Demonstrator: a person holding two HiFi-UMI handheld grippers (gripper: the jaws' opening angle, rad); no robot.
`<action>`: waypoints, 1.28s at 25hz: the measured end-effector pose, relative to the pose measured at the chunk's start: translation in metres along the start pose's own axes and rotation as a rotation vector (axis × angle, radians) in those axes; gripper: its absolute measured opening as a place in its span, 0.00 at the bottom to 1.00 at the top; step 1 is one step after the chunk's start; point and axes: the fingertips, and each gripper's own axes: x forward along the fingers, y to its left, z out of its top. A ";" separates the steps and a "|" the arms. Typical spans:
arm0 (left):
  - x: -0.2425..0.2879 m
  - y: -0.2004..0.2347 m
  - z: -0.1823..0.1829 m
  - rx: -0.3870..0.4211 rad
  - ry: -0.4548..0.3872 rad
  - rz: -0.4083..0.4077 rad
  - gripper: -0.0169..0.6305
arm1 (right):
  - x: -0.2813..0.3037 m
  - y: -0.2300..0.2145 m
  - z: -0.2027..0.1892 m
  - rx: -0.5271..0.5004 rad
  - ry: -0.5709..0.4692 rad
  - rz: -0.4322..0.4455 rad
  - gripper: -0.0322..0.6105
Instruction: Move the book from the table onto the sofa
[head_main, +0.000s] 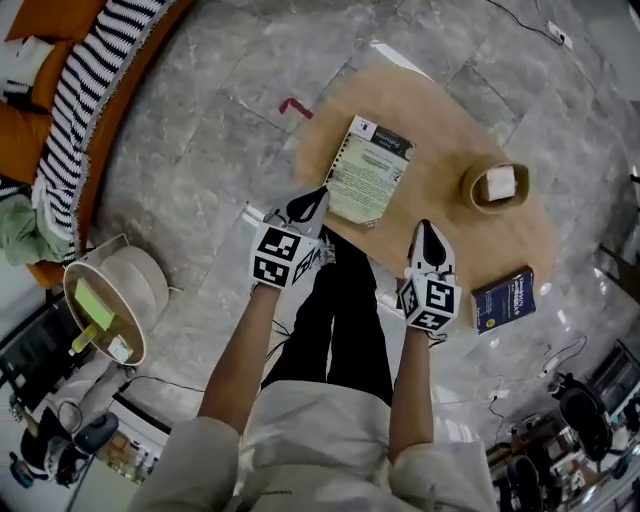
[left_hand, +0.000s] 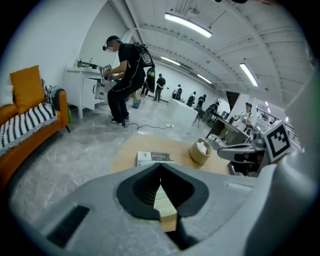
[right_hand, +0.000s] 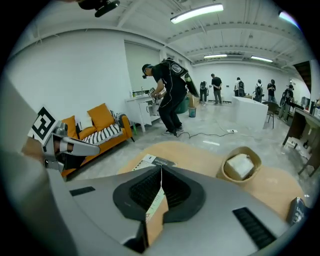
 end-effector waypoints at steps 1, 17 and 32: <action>0.013 0.004 -0.005 0.004 0.021 -0.004 0.04 | 0.009 -0.002 -0.011 0.012 0.019 0.005 0.06; 0.123 0.058 -0.051 -0.038 0.272 0.031 0.12 | 0.121 -0.004 -0.093 0.303 0.185 0.044 0.10; 0.151 0.060 -0.083 -0.110 0.371 0.060 0.39 | 0.135 -0.002 -0.118 0.453 0.247 0.096 0.41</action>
